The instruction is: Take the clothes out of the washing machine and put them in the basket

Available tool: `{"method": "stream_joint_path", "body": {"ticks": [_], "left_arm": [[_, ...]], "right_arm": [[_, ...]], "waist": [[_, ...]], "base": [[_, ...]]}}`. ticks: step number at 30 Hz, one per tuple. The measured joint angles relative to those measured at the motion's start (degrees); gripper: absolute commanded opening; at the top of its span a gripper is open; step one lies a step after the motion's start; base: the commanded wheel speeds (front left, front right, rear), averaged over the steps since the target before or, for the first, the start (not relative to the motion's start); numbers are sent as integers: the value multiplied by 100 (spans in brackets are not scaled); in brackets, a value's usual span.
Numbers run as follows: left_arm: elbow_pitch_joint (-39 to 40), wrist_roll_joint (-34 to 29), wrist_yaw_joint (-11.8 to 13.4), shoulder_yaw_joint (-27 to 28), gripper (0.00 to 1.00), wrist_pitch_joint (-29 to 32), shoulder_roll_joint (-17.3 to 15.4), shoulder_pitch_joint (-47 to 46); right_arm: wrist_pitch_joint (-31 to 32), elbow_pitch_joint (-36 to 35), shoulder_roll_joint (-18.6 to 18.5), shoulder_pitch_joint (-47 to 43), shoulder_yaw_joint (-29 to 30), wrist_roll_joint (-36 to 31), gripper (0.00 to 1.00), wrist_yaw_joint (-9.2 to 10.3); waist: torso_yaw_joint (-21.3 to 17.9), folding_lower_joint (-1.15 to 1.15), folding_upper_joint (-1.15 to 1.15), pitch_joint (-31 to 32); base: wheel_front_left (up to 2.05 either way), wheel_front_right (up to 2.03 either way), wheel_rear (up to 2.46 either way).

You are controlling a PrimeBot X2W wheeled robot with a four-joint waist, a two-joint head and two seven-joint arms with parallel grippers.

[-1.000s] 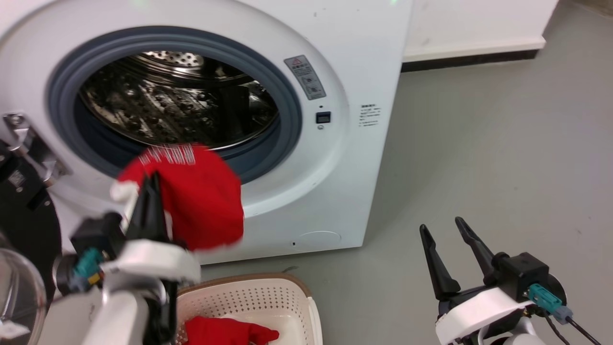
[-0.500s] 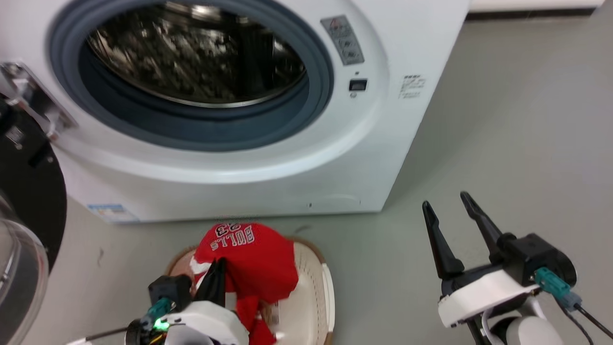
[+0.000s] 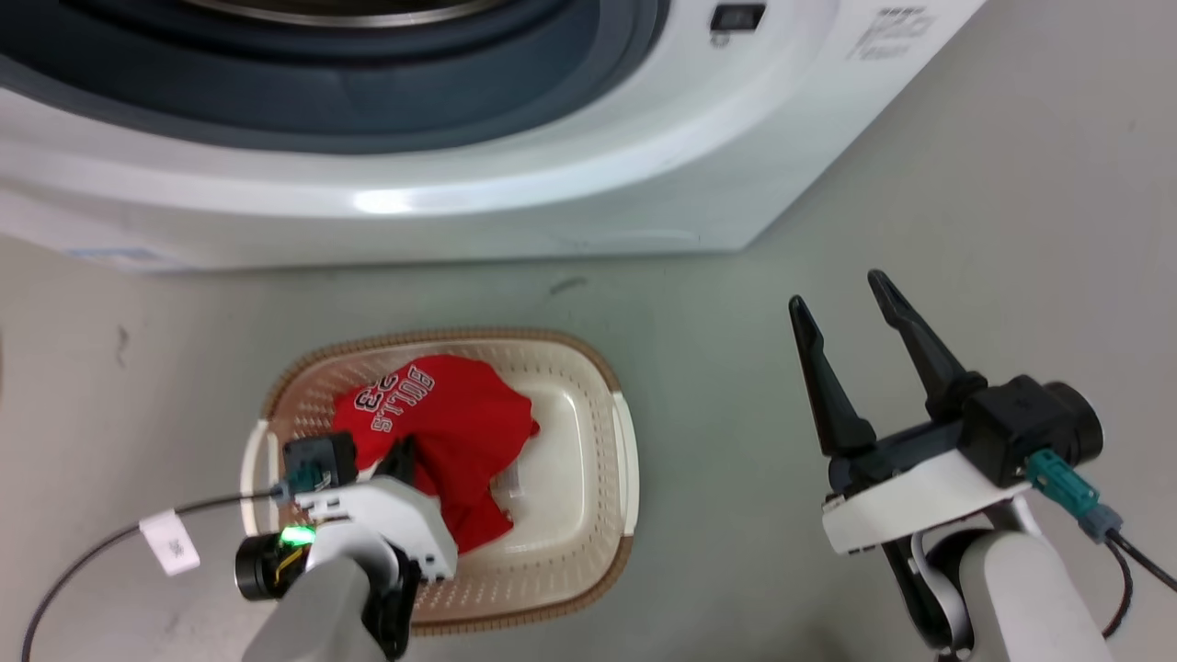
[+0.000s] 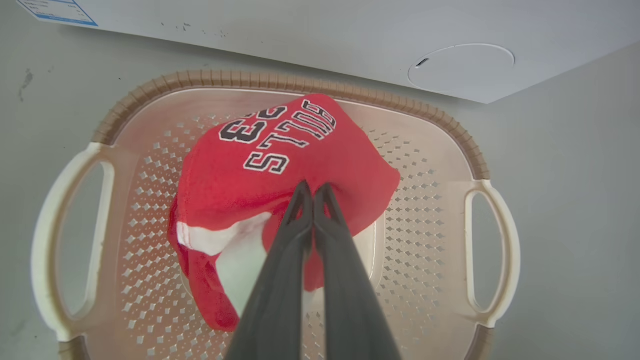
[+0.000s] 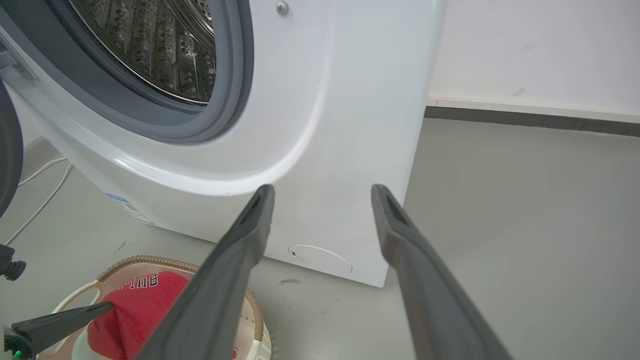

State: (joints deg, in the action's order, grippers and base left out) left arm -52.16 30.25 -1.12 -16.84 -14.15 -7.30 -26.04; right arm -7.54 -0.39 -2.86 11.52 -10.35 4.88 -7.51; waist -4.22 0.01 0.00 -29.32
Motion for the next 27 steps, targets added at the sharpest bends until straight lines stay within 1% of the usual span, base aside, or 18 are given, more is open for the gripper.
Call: {"method": "stream_joint_path", "body": {"ticks": [5,6,9,13,15,16,17,18,23,24,25,26,27], "left_arm": [[-956,170,-127,163,0,-43,99,-744],[-1369,178,-175,181,0,-66,125,-1066],[-1648,175,-201,172,0,-68,141,-1355],[-1919,193,-169,193,1,-62,141,-1607],[-2012,243,-138,225,49,-16,134,-1629],[-2037,291,-135,246,97,-15,136,-1636],[-2057,293,-135,247,100,-16,137,-1636],[-2073,297,-138,246,100,-16,142,-1633],[-2087,424,-331,313,100,-75,231,-1230],[-2009,421,-346,328,100,-76,240,-1111],[-2009,421,-346,328,100,-76,240,-1111],[-1882,409,-349,353,100,-77,242,-996],[-1564,316,-376,414,100,-83,245,-781]], "right_arm": [[-53,3,-1,249,-80,-29,100,0],[-98,22,-1,392,-174,-23,100,0],[-151,31,-1,456,-237,14,100,0],[-209,87,-1,498,-268,63,100,0],[-250,130,0,498,-274,94,100,0],[-261,164,0,499,-266,127,100,0],[-278,213,-2,499,-257,127,100,0],[-289,256,-2,500,-247,127,100,0],[-383,501,-1,447,-247,181,100,0],[-387,552,0,411,-242,194,100,0],[-387,552,0,411,-242,194,100,0],[-385,588,2,339,-230,197,100,0],[-365,632,1,201,-174,194,100,0]], "waist": [[-47,0,0,-601],[-81,0,0,-926],[-134,0,0,-1212],[-226,0,0,-1499],[-290,0,0,-1565],[-321,0,0,-1575],[-339,0,0,-1560],[-351,0,0,-1526],[-340,-1,0,-984],[-332,-1,0,-851],[-332,-1,0,-851],[-322,0,0,-708],[-297,-1,0,-400]], "base": [[0,0,0],[0,0,0],[0,0,0],[0,0,0],[0,0,0],[0,0,0],[0,0,0],[0,0,0],[0,0,0],[0,0,0],[0,0,0],[0,0,0],[0,0,0]]}}
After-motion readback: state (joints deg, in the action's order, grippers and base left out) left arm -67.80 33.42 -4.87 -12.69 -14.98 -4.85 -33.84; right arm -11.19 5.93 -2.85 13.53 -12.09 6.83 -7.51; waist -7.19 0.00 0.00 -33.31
